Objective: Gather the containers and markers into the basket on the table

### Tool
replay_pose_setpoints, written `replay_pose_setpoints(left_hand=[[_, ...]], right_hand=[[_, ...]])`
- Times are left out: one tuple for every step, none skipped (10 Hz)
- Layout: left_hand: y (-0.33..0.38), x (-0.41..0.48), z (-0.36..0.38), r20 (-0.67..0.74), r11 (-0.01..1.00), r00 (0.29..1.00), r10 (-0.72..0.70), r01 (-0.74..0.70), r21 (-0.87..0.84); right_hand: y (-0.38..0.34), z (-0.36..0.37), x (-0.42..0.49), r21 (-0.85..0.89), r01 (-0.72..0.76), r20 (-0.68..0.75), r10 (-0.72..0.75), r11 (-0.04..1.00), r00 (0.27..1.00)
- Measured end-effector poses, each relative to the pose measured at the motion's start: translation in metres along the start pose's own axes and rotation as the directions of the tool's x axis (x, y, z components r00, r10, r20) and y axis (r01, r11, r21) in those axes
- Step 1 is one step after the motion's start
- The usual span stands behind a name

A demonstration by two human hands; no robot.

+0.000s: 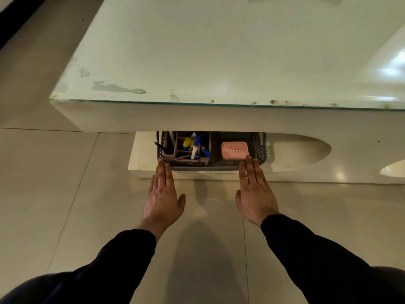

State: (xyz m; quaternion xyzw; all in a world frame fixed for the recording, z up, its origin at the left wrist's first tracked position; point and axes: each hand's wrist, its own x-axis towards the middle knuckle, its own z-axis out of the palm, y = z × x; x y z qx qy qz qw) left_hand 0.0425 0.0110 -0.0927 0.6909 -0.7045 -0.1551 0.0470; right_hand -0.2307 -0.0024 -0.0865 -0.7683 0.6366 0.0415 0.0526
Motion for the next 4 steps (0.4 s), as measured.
replay_pose_setpoints(left_hand=[[-0.003, 0.015, -0.006, 0.042, 1.000, 0.999, 0.016, -0.017, 0.010], [0.000, 0.015, -0.007, 0.087, 1.000, 0.996, 0.023, -0.022, -0.005], [0.008, 0.008, -0.014, 0.096, 1.000, 0.995, 0.009, -0.011, 0.015], [0.028, -0.018, -0.038, 0.142, 0.999, 0.989, 0.028, -0.031, 0.020]], right_hand=[[0.004, -0.004, 0.011, 0.019, 0.003, 0.050, -0.004, 1.000, 0.999], [0.003, -0.011, 0.015, 0.043, -0.007, 0.072, 0.004, 0.999, 0.997], [-0.001, -0.022, 0.008, 0.046, -0.026, 0.072, 0.023, 0.999, 0.997], [-0.015, -0.055, -0.020, 0.119, 0.001, 0.117, -0.015, 0.993, 0.993]])
